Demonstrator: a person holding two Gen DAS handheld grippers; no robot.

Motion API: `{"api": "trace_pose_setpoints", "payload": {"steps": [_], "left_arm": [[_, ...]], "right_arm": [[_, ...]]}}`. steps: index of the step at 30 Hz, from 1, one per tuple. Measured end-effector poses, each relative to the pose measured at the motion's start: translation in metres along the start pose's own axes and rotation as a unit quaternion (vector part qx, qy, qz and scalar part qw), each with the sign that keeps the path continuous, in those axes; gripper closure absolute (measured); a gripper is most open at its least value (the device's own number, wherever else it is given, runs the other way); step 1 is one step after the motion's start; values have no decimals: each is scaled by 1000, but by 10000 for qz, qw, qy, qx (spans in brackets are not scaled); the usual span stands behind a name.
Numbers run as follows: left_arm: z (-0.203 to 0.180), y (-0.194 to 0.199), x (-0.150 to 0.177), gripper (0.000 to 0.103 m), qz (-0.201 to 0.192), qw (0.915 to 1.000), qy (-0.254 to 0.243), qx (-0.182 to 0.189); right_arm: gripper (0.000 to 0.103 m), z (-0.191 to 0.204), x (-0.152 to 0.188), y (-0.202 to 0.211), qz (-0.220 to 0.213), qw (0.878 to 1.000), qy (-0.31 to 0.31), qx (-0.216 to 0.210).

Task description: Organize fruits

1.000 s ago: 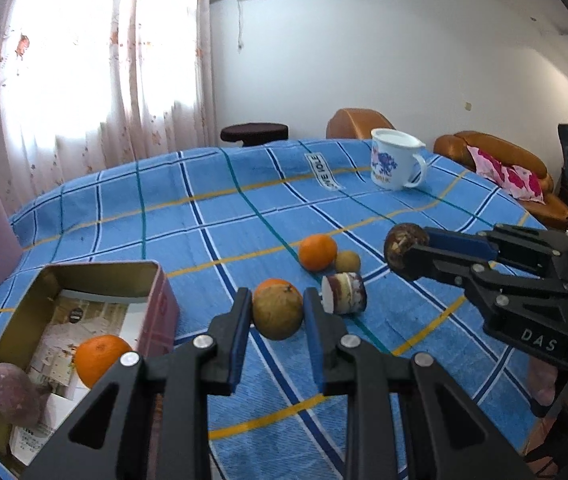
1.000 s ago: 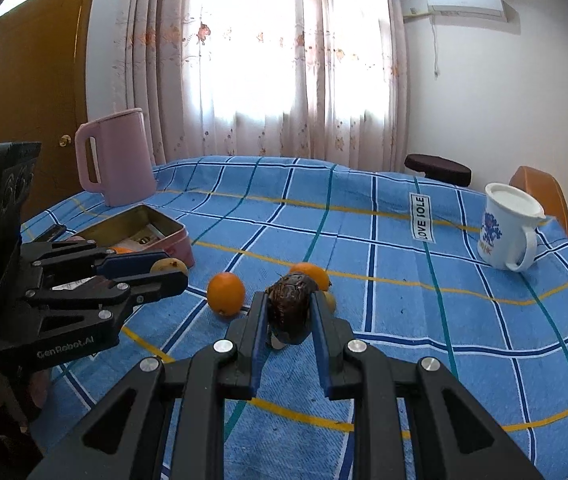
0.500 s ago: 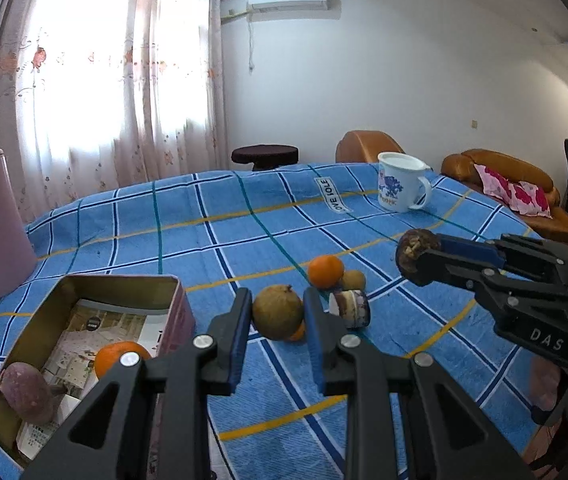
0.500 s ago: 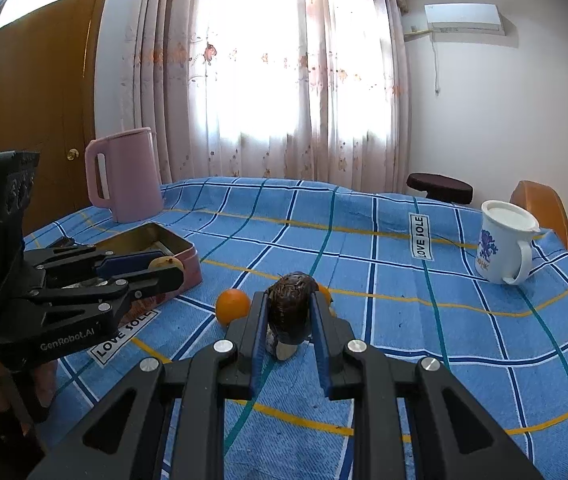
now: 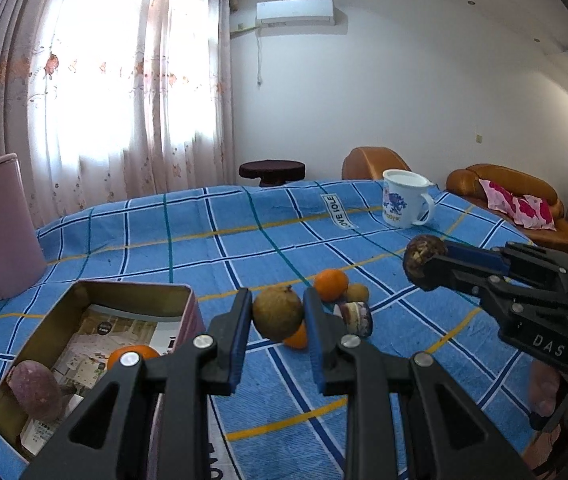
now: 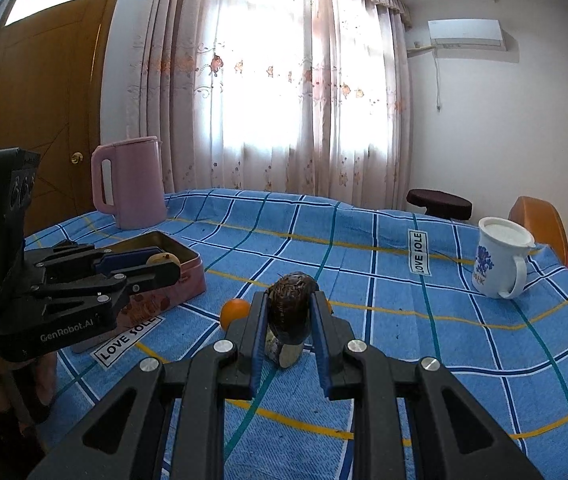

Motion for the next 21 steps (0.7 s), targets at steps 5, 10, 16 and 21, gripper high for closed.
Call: {"api": "trace_pose_setpoints", "payload": {"steps": [5, 10, 16, 21], "left_arm": [[-1, 5, -1, 75, -101, 9999, -42, -36], [-1, 9, -3, 75, -218, 9997, -89, -66], [0, 12, -5, 75, -273, 9996, -64, -82], [9, 16, -6, 75, -250, 9996, 38, -86]], "right_arm": [[81, 2, -1, 4, -93, 9999, 79, 50], [81, 5, -4, 8, -182, 9996, 172, 110], [81, 11, -7, 8, -219, 9989, 368, 177], [81, 19, -11, 5, -198, 9991, 362, 82]]}}
Point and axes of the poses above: each gripper's, at about its wrist camera, not at the fingertips, and y roughly against the way its jaws point, z to its left, x to its underside, the point moved 9 cm from there along -y, roughly the way its jaws point, and after that the axes turned 9 degrees about y, right-handed, at the moved point
